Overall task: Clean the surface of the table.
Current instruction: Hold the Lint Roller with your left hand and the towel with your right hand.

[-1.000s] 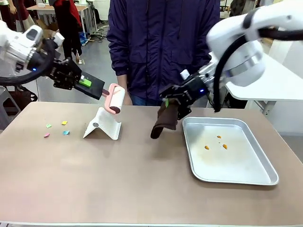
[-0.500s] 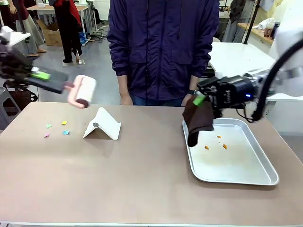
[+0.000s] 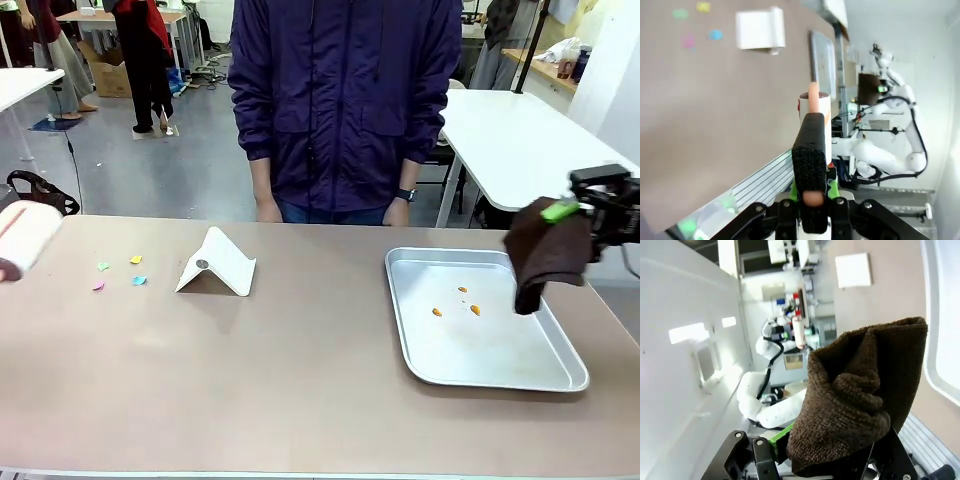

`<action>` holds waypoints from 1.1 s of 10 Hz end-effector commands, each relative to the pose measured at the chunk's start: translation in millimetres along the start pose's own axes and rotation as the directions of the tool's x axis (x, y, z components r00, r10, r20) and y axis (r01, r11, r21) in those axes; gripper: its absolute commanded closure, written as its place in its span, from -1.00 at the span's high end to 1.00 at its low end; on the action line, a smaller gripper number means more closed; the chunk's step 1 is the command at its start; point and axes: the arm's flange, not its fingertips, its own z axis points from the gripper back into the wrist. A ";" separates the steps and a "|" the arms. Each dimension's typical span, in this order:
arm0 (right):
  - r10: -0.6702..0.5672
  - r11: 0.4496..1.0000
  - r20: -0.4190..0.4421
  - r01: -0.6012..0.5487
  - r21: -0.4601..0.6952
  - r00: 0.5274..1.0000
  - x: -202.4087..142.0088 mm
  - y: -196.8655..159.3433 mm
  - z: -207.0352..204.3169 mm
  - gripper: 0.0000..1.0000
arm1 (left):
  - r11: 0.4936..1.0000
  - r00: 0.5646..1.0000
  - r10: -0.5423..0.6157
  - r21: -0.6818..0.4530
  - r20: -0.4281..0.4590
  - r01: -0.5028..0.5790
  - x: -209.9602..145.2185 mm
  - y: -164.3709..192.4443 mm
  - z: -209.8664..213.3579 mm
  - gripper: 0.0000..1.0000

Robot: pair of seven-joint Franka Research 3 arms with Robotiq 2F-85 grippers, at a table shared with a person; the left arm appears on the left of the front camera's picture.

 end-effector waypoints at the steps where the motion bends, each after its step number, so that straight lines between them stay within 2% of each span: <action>1: 0.044 0.999 0.044 -0.044 0.006 0.998 8.3 -14.0 39.3 -1.00 | 0.998 0.999 -0.001 -0.057 0.034 0.002 -1.7 30.8 29.8 -1.00; 2: 0.062 0.998 0.040 -0.062 0.003 0.997 9.9 -23.2 54.2 -1.00 | 0.996 0.993 0.012 -0.091 0.115 -0.002 -12.9 54.2 44.7 -1.00; 3: 0.074 0.997 0.044 -0.074 -0.004 0.996 9.9 -32.2 63.6 -1.00 | 0.992 0.983 0.006 -0.124 0.185 0.018 -12.2 56.8 31.2 -1.00; 4: 0.052 0.999 0.048 -0.052 -0.015 0.997 11.0 -40.6 69.9 -1.00 | 0.988 0.976 -0.017 -0.145 0.215 0.049 -17.6 68.1 30.7 -1.00; 5: 0.084 0.996 0.050 -0.085 0.006 0.995 10.7 -47.5 75.8 -1.00 | 0.986 0.970 -0.010 -0.161 0.242 0.050 -19.4 77.1 27.5 -1.00; 6: 0.128 0.992 0.091 -0.126 -0.026 0.988 8.9 -50.2 73.3 -1.00 | 0.982 0.959 -0.013 -0.178 0.284 0.066 -18.4 83.7 23.6 -1.00; 7: 0.099 0.994 0.137 -0.092 -0.059 0.986 11.0 -49.9 67.8 -1.00 | 0.984 0.966 0.013 -0.174 0.257 0.032 -12.2 84.0 18.1 -1.00; 8: 0.061 0.998 0.082 -0.060 -0.015 0.995 11.5 -51.2 69.0 -1.00 | 0.987 0.970 0.025 -0.158 0.243 0.015 -19.3 82.1 30.4 -1.00; 11: 0.061 0.998 0.082 -0.060 -0.015 0.995 11.5 -51.2 69.0 -1.00 | 0.987 0.970 0.025 -0.158 0.243 0.015 -19.3 82.1 30.4 -1.00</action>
